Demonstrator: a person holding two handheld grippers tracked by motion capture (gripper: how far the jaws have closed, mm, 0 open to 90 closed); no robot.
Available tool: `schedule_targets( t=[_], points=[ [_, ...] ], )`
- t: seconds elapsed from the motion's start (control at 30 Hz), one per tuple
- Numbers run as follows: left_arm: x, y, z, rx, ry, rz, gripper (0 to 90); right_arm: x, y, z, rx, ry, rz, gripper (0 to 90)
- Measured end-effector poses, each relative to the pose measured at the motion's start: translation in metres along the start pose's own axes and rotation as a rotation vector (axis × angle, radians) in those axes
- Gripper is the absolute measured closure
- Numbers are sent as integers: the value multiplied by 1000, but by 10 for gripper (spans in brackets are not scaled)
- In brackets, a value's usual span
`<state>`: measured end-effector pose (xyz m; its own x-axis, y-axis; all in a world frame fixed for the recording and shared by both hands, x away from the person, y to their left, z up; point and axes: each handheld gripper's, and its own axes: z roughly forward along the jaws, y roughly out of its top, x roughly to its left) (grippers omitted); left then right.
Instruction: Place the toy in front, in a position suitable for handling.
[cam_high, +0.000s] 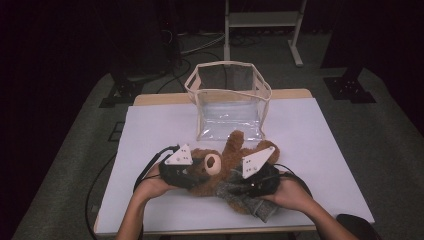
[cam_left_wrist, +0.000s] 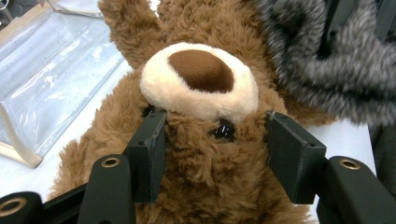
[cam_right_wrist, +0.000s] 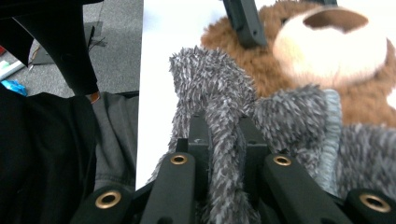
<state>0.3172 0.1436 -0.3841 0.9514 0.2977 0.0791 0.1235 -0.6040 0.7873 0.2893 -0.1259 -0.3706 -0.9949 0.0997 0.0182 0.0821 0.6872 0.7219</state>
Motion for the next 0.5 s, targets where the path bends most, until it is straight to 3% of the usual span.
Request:
schedule_targets(
  t=[0.1, 0.23, 0.37, 0.5],
  points=[
    [0, 0, 0, 0, -1, 2, 416, -1, 2, 9, 25, 2, -6, 789],
    [0, 0, -1, 1, -4, 3, 413, 2, -8, 13, 51, 10, -1, 789],
    [0, -1, -1, 1, -3, 1, 412, 6, -20, 0, 40, 9, 33, 789],
    [0, -1, 0, 4, -4, 1, 410, 3, -25, -19, -9, -12, 55, 789]
  ],
)
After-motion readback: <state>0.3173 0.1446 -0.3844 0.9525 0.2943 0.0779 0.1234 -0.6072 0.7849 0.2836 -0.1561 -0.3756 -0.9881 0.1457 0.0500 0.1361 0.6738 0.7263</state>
